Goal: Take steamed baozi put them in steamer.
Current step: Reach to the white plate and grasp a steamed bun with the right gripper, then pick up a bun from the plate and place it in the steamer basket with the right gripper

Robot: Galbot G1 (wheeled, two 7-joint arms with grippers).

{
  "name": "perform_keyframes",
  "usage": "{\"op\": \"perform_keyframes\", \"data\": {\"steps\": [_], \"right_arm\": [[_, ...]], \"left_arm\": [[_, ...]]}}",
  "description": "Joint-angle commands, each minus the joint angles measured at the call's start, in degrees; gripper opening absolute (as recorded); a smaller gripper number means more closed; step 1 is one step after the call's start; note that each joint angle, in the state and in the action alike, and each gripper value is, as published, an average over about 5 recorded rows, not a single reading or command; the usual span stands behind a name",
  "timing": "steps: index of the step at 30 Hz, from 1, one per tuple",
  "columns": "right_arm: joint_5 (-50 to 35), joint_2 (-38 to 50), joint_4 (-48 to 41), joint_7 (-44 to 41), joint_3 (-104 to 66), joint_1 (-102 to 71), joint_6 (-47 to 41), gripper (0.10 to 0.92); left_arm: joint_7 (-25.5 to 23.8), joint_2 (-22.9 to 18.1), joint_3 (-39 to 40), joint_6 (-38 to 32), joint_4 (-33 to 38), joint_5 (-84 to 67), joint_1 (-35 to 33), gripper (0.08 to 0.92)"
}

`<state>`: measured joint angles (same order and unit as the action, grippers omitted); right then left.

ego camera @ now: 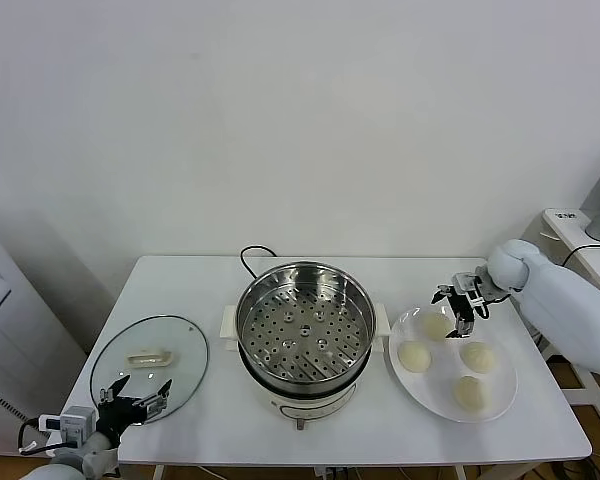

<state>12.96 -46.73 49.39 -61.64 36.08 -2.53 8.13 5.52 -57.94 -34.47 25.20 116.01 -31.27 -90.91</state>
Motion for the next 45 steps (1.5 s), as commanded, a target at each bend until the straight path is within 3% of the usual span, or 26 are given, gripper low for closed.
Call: {"op": "perform_keyframes", "data": {"steps": [1,18,32,45], "right_arm": [[3.4,-3.0,-4.1,-0.5,-0.3,0.1,0.7,0.75],[1.7,-2.8,-3.2,-1.7,-1.1,-0.3,-0.2,0.539],[-17.5,7.1,15.7,-4.7,18.9,25.2,-0.7,0.529],[-22.0,-10.3,13.7,-6.7,23.7,38.6,19.7,0.535]], "left_arm": [[0.0,0.0,0.0,0.0,0.0,0.0,0.1,0.823],[0.1,-0.1,-0.4,0.0,0.5,0.0,-0.3,0.823],[0.3,0.0,-0.4,0.4,1.7,0.0,-0.8,0.823],[0.5,0.1,-0.5,0.5,2.5,0.3,-1.7,0.823]]}}
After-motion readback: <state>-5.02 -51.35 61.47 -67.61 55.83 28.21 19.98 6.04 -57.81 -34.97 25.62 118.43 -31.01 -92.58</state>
